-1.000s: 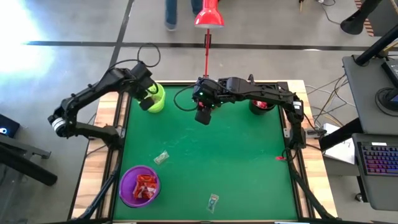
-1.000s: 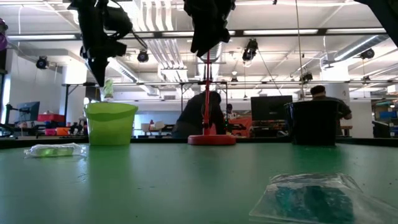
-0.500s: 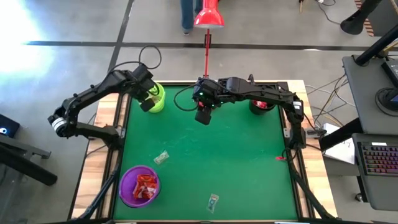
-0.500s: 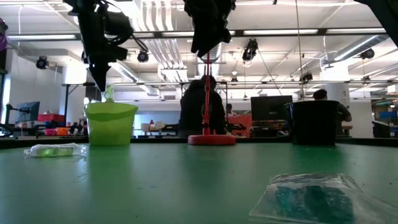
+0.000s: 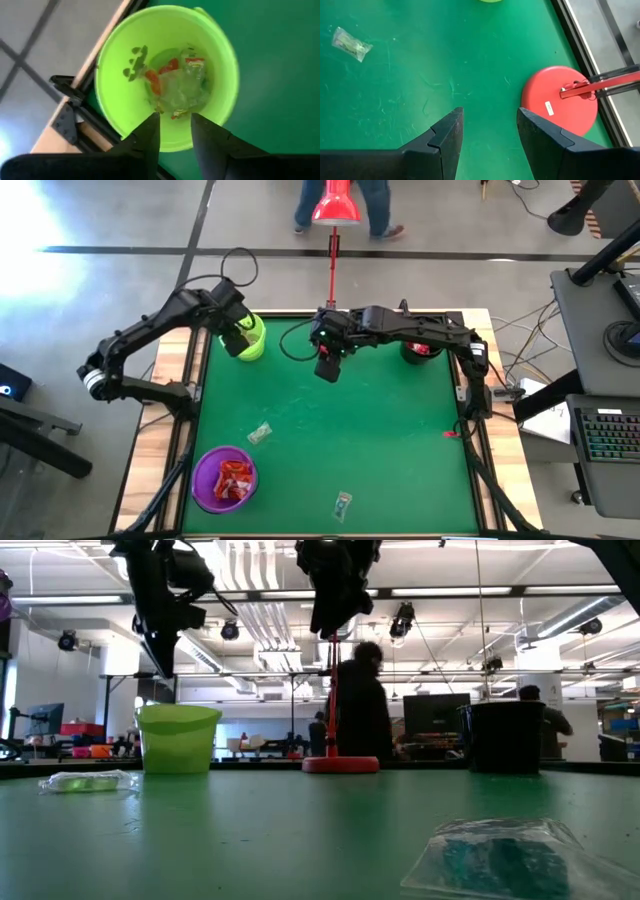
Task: Sort candy
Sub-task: Put the transparent candy into the green bucket
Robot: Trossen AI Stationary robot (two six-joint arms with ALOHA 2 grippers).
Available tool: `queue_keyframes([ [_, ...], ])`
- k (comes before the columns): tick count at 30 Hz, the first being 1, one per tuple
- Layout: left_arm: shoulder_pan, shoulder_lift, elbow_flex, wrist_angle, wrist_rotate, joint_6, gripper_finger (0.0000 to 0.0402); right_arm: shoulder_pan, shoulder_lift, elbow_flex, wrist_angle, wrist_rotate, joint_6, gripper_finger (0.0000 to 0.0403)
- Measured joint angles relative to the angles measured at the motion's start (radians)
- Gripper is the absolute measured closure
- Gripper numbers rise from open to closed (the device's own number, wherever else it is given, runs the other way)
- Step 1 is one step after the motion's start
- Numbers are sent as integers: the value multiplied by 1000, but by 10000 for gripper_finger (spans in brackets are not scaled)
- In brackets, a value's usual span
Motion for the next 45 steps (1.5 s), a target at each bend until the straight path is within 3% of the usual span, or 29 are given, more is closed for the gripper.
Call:
queue_keyframes([
  [6, -8, -11, 26, -88, 206, -1, 287, 0, 0, -21, 0, 0, 0, 225],
  [15, -126, -51, 28, -242, 402, -65, 273, -1, 0, -22, 3, 0, -25, 225],
  [25, -348, -66, -9, -155, 409, -162, 274, -1, 0, -22, 3, 0, -27, 225],
  [31, -457, -69, -136, -42, 405, -232, 274, -1, -1, -22, -68, 1, -27, 225],
  [35, -530, -71, -213, 57, 332, -267, 274, -1, -1, -22, -153, 1, -27, 225],
  [45, -642, -62, -376, 260, 333, -425, 274, -1, -1, -24, -151, 2, -27, 225],
])
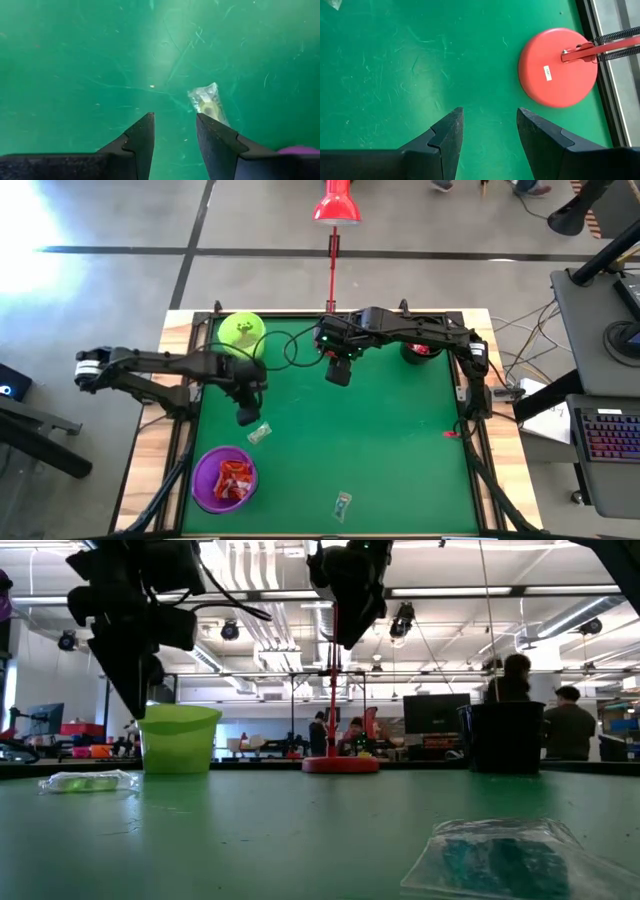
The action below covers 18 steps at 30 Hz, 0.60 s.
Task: Sort candy
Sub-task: Put the transparent candy into the green bucket
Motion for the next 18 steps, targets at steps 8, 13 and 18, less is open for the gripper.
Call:
queue_keyframes([
  [8, -132, 1, -38, 94, 12, -182, 273, 0, 0, 0, -3, 0, -8, 225],
  [13, -183, 8, -58, 94, -46, -392, 273, 0, 0, 0, -32, 0, 20, 225],
  [18, -219, 8, -93, 108, -24, -485, 273, 0, -1, 0, -77, 0, 52, 225],
])
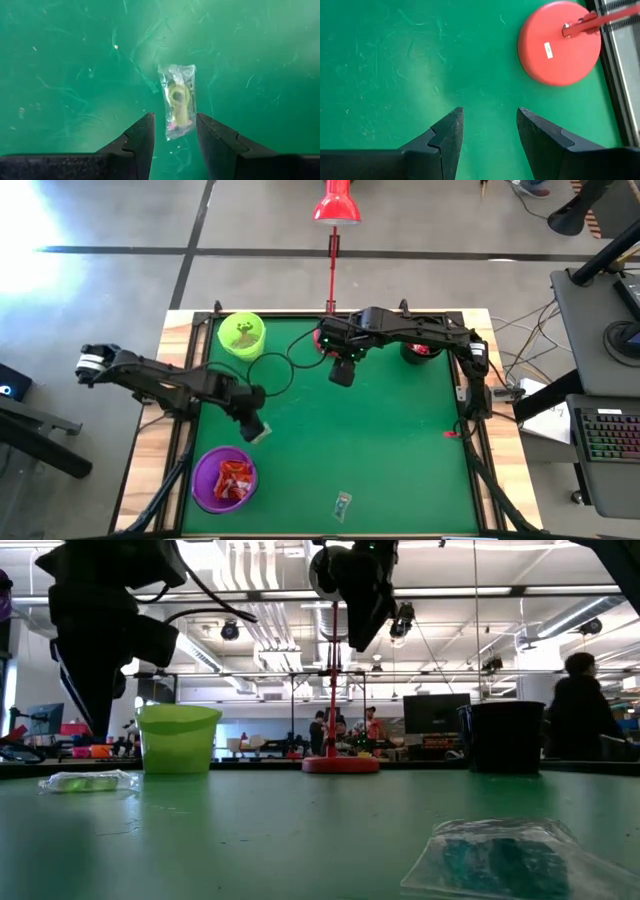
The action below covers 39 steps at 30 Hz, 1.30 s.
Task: Sort candy
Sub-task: Put the transparent candy into the green bucket
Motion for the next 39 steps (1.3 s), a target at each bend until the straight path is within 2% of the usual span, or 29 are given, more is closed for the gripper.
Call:
queue_keyframes([
  [6, -56, 0, -23, 81, 11, -94, 273, 1, 0, 0, -3, 0, 50, 225],
  [11, -90, 25, -24, 113, -46, -142, 273, 2, 0, 0, -5, -1, 67, 225],
  [23, -98, 214, -20, 190, -49, -80, 274, 3, 0, 0, -10, -2, 115, 225],
  [33, -98, 334, -2, 204, -42, -101, 275, 3, 0, 0, -55, -1, 100, 225],
  [39, -98, 332, 25, 167, -50, -35, 315, 3, 0, 0, -61, -1, 78, 225],
])
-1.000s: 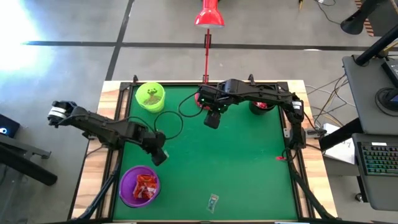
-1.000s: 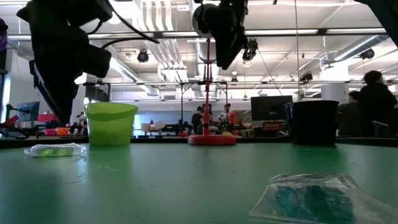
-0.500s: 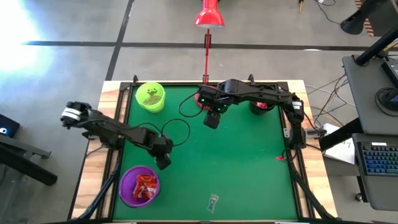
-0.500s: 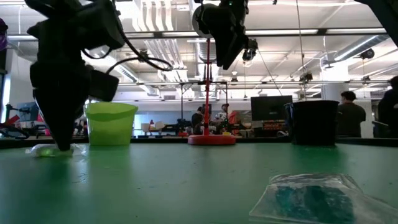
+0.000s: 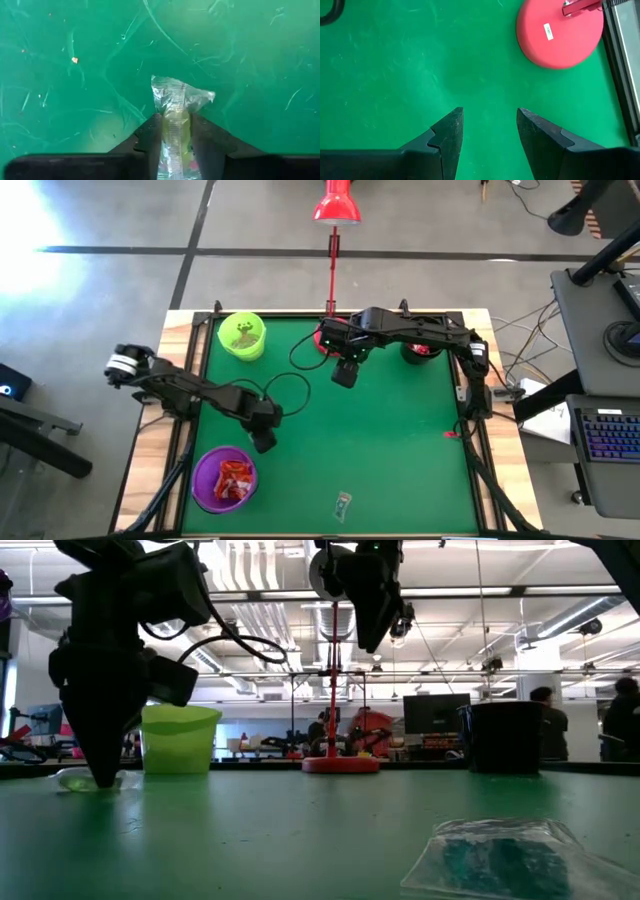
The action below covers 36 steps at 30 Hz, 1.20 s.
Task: Sort candy
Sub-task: Put the transparent candy into the green bucket
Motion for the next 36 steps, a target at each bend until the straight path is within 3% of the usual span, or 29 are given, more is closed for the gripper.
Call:
queue_keyframes([
  [7, 0, -3, 39, -2, 0, 73, 393, 0, 0, 0, 2, 1, -52, 225],
  [24, 84, -38, 192, -253, -36, 301, 401, -2, -1, -8, 1, 2, -104, 225],
  [36, 304, -217, 272, -365, -71, 470, 401, -2, -1, -81, 15, 2, -87, 225],
])
